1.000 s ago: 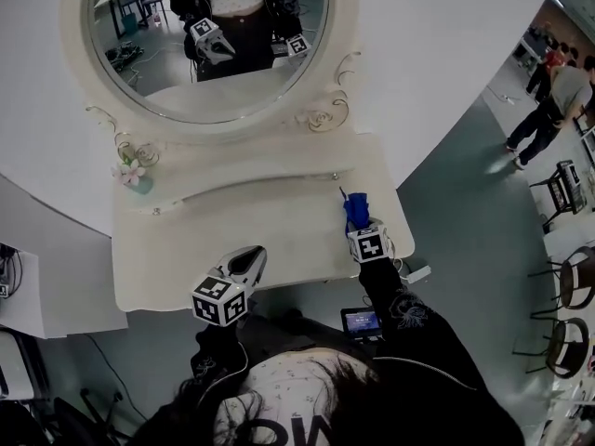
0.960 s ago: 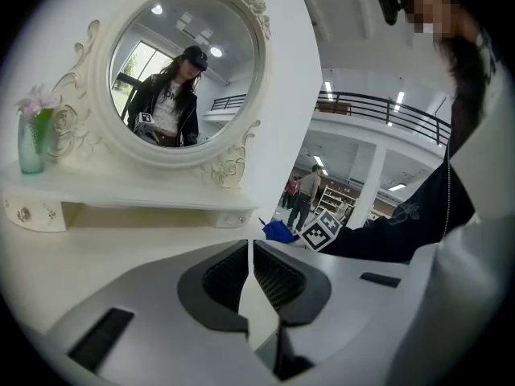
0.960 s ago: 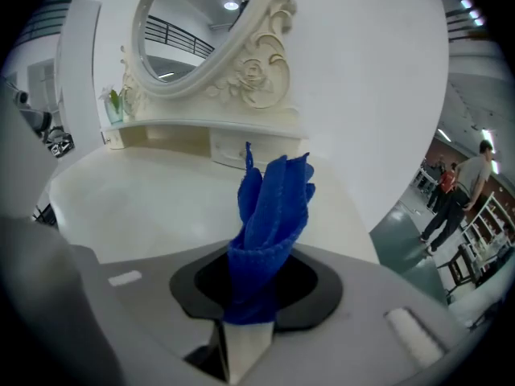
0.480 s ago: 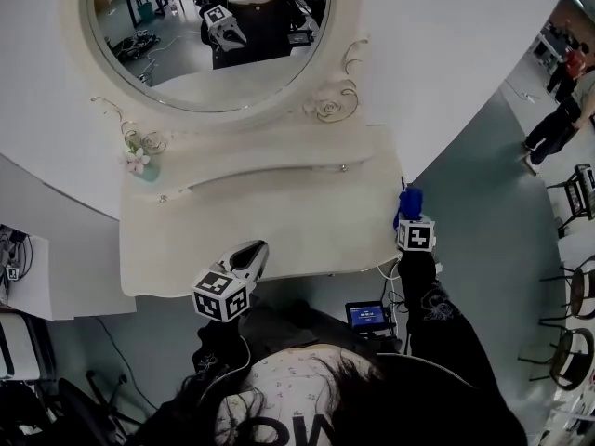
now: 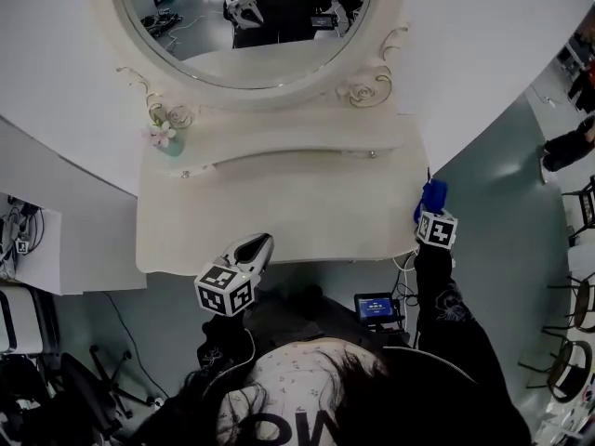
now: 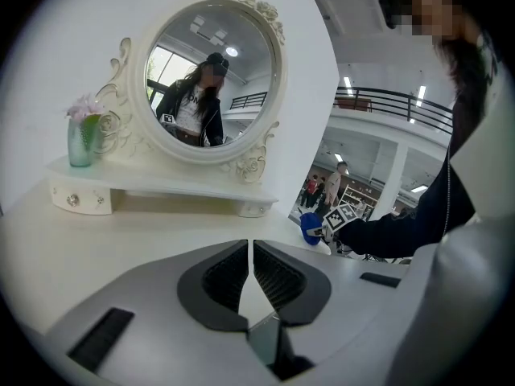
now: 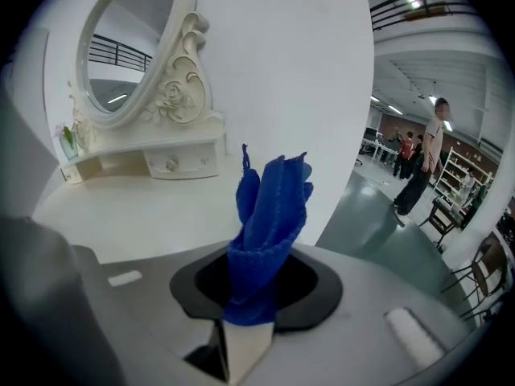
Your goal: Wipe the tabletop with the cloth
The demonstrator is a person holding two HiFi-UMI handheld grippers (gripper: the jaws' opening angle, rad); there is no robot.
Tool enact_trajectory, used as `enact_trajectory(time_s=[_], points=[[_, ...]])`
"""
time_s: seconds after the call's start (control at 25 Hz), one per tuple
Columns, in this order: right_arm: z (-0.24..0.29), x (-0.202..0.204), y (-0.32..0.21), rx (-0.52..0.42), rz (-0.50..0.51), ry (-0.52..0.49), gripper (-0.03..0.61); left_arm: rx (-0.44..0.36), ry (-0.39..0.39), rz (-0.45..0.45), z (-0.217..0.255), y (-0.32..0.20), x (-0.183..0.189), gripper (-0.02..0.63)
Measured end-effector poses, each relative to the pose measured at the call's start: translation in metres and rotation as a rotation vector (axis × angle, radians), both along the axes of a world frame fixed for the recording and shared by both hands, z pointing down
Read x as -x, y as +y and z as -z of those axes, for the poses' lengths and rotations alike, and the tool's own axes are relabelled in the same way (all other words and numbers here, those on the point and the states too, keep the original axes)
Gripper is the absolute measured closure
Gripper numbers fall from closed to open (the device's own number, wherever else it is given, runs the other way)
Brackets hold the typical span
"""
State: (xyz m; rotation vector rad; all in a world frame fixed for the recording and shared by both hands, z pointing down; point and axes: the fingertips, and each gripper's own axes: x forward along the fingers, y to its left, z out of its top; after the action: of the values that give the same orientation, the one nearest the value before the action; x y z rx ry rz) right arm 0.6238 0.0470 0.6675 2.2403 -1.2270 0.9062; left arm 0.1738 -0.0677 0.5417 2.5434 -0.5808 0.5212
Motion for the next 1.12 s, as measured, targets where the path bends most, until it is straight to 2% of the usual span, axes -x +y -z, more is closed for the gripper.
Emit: enact_trajectory(time_s=[0.24, 0.48, 0.64, 0.88, 1.12], points=[[0.029, 0.067, -0.039, -0.082, 0.101, -0.038, 0.471, 0.008, 0.007, 0.027, 0.0, -0.003, 0.037, 0.614], [0.047, 0.18, -0.105, -0.151, 0.26, -0.092, 0.47, 0.003, 0.006, 0.068, 0.004, -0.021, 0.1, 0.614], [0.053, 0.277, -0.152, -0.16, 0.373, -0.135, 0.471, -0.003, 0.005, 0.134, 0.009, -0.039, 0.162, 0.614], [0.052, 0.443, -0.22, -0.175, 0.559, -0.212, 0.469, 0.006, -0.006, 0.223, 0.005, -0.062, 0.257, 0.614], [0.051, 0.611, -0.254, -0.18, 0.725, -0.324, 0.469, -0.002, -0.016, 0.283, 0.004, -0.077, 0.339, 0.614]])
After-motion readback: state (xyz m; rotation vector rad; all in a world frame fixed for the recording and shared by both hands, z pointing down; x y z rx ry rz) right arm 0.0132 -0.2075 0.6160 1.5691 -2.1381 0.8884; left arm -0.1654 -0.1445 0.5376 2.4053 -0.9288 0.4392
